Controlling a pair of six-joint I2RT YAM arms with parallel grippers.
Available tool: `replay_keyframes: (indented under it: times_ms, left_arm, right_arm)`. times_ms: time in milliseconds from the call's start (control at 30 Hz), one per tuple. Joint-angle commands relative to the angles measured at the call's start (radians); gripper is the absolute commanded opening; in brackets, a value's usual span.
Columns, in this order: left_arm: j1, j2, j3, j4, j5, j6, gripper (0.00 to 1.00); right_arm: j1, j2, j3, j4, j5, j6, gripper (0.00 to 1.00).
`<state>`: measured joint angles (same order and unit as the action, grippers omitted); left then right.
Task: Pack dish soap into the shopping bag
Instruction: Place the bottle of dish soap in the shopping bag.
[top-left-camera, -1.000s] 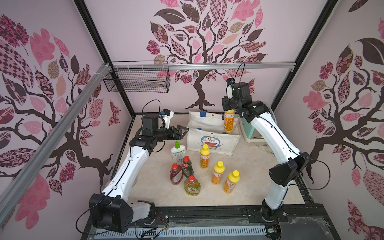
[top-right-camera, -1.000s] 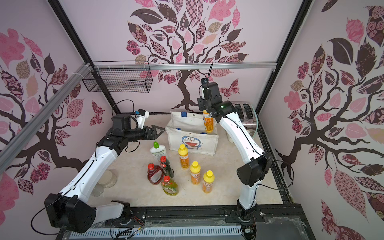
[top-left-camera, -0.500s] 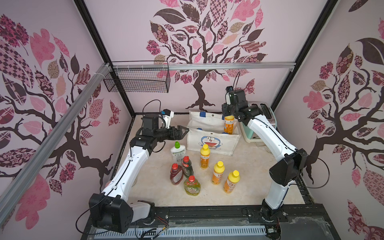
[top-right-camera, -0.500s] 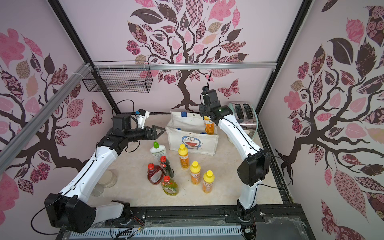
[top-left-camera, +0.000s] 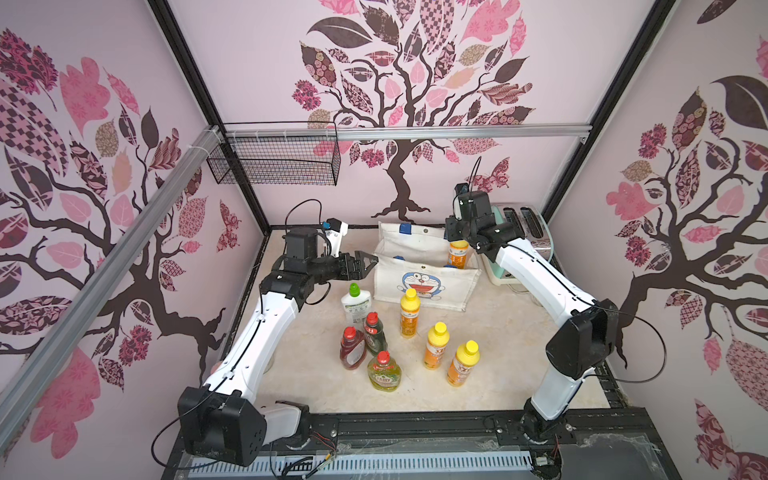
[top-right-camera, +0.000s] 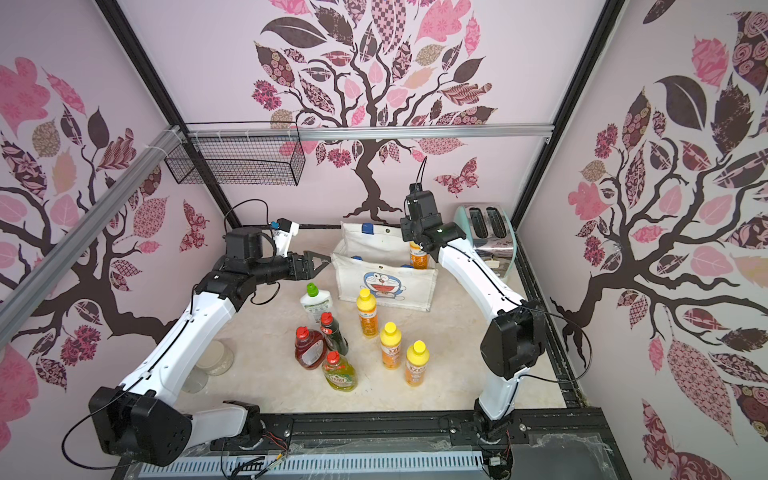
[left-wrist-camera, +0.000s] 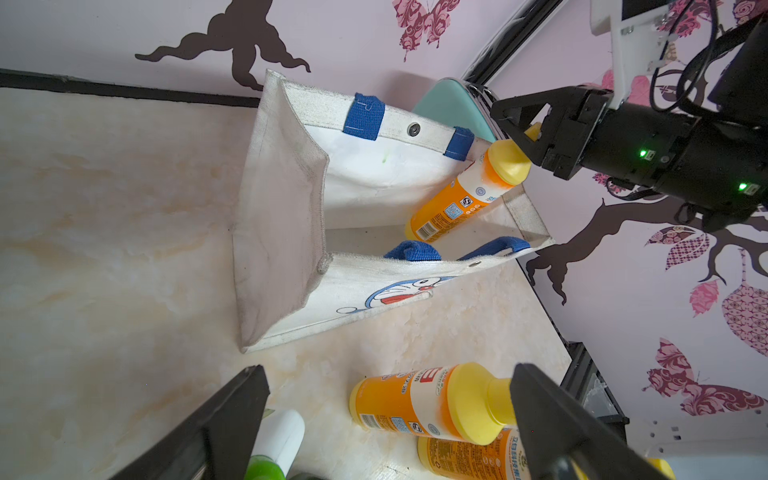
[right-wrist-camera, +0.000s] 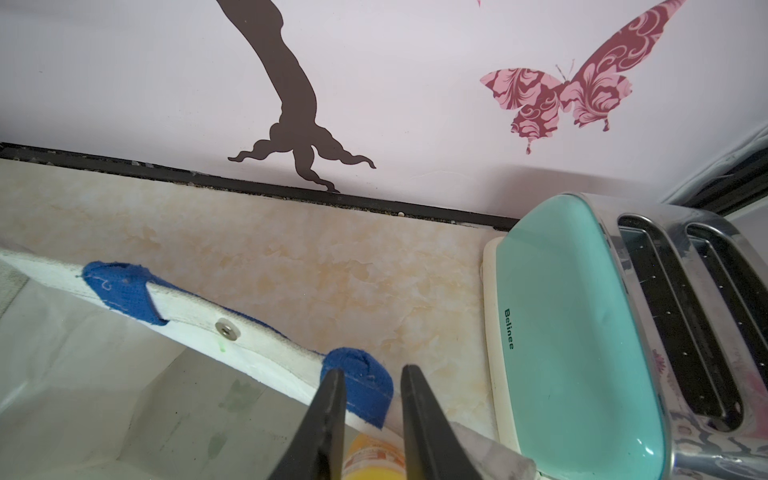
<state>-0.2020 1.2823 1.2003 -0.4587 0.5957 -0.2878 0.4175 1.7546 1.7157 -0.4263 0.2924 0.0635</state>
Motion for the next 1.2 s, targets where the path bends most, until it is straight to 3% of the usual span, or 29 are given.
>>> replay_keyframes:
  times_ms: [0,367,967,1167]
  left_arm:
    - [-0.003,-0.003,-0.001,0.003,0.004,0.011,0.97]
    - [-0.007,-0.004,-0.006,0.008,0.003,0.01,0.97]
    - [-0.008,-0.009,-0.013,0.017,0.001,0.004,0.97]
    - [-0.008,-0.007,-0.014,0.017,0.002,0.003,0.97]
  right_arm:
    - [-0.006,-0.07,-0.017,0.143,0.046,0.021,0.0]
    - [-0.009,-0.14,-0.231,0.345,0.091,0.067,0.0]
    - [-0.018,-0.126,-0.326,0.386,0.086,0.117,0.0]
    - [-0.018,-0.129,-0.349,0.385,0.084,0.119,0.14]
